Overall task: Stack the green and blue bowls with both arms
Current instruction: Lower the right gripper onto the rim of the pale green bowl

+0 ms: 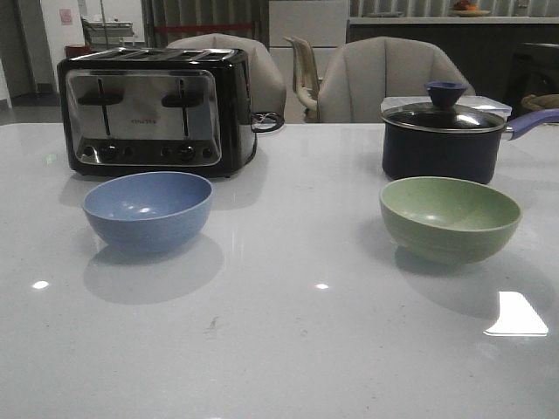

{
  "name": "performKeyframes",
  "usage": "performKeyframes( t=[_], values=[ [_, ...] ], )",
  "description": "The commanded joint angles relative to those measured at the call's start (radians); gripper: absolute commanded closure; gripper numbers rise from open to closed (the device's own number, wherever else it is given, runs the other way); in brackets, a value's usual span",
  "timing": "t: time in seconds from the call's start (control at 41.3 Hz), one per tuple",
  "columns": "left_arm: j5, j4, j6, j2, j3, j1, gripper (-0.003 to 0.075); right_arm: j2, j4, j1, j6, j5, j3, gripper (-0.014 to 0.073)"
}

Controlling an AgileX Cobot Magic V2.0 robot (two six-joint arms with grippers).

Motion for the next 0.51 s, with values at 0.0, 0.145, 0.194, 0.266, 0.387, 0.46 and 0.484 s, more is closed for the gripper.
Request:
performKeyframes(
  t=[0.0, 0.145, 0.194, 0.266, 0.387, 0.46, 0.484],
  values=[
    [-0.083, -0.006, -0.012, 0.012, -0.03, -0.008, 0.0619, 0.079, 0.013, 0.025, -0.023, -0.057, -0.102, 0.0102],
    [-0.083, -0.006, -0.012, 0.012, -0.03, -0.008, 0.0619, 0.226, 0.02, 0.046, -0.023, -0.062, -0.216, 0.0102],
    [-0.083, -0.006, -0.012, 0.012, -0.03, -0.008, 0.0619, 0.268, 0.02, 0.046, -0.023, -0.062, -0.249, 0.0102],
    [-0.083, -0.006, -0.012, 0.012, -0.03, -0.008, 0.0619, 0.342, 0.019, 0.046, -0.023, -0.062, -0.306, 0.0102],
    [-0.083, -0.006, -0.012, 0.012, -0.03, -0.008, 0.0619, 0.448, 0.019, 0.046, -0.023, -0.063, -0.386, 0.0102],
    [-0.083, -0.006, -0.012, 0.012, -0.03, -0.008, 0.0619, 0.504, 0.019, 0.046, -0.023, -0.062, -0.427, 0.0102],
    [-0.083, -0.006, -0.012, 0.012, -0.03, -0.008, 0.0619, 0.524, 0.019, 0.046, -0.023, -0.063, -0.441, 0.0102]
  ],
)
